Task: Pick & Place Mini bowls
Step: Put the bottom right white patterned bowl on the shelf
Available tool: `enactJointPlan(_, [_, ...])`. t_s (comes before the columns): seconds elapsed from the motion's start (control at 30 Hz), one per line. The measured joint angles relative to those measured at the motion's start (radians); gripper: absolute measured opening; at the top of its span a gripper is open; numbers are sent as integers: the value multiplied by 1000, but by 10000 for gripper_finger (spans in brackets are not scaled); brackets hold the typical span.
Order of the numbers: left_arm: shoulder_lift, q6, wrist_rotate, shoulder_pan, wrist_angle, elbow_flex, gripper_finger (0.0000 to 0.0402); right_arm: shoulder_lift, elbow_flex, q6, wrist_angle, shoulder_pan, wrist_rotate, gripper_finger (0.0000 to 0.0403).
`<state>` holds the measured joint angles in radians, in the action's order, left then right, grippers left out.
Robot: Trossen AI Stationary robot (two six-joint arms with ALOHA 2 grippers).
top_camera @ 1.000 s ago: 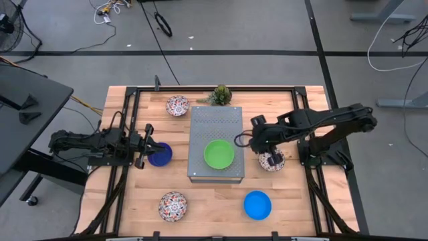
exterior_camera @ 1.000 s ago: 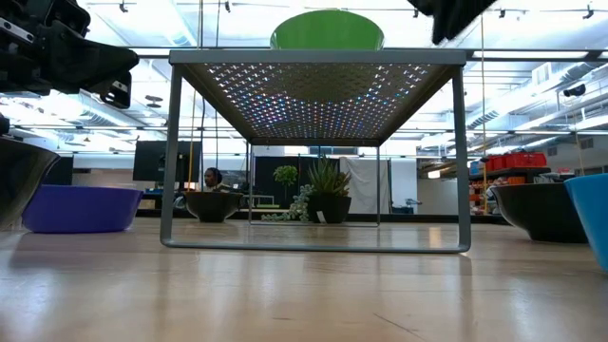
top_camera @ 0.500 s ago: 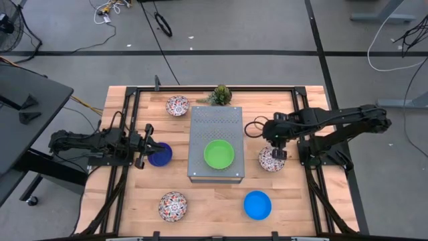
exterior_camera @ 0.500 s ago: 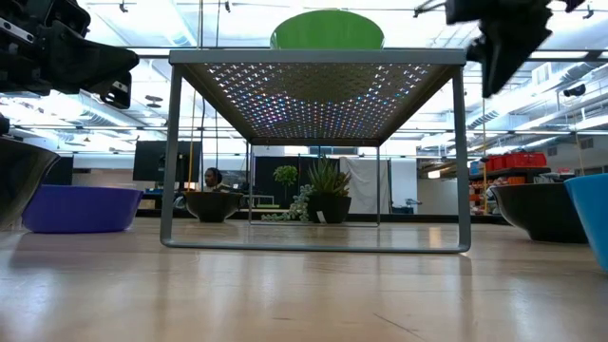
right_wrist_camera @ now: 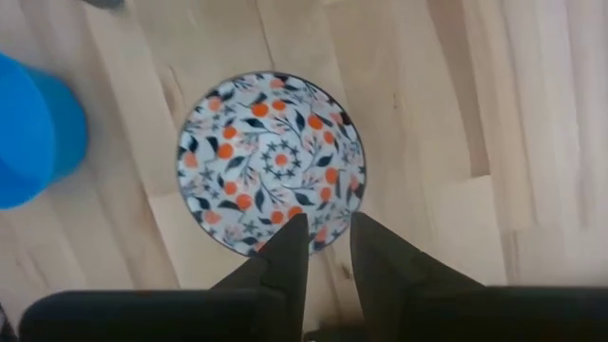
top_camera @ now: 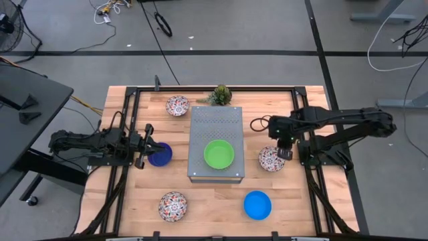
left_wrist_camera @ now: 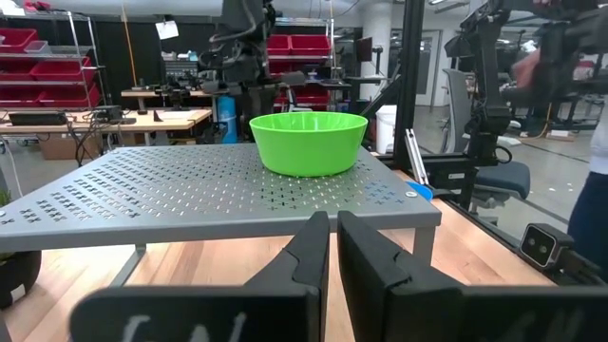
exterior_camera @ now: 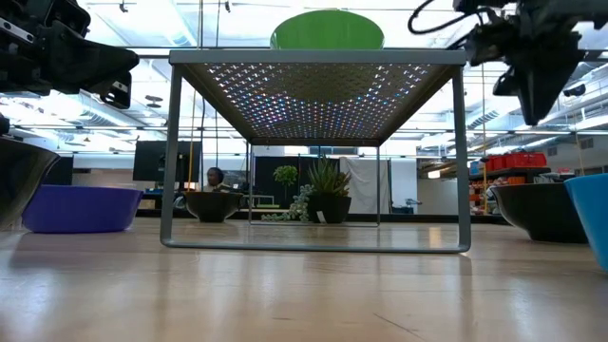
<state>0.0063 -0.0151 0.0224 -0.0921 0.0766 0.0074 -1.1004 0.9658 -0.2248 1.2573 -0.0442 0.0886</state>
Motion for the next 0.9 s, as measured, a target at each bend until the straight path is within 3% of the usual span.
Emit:
enactJointPlan(0.6, [0,0,0,0,0,0,30,-1,-122,94,-69,-126,2,85])
enactJointPlan(0.9, [0,0,0,0,0,0,30,-1,-167,-151,-58,-130,51,85])
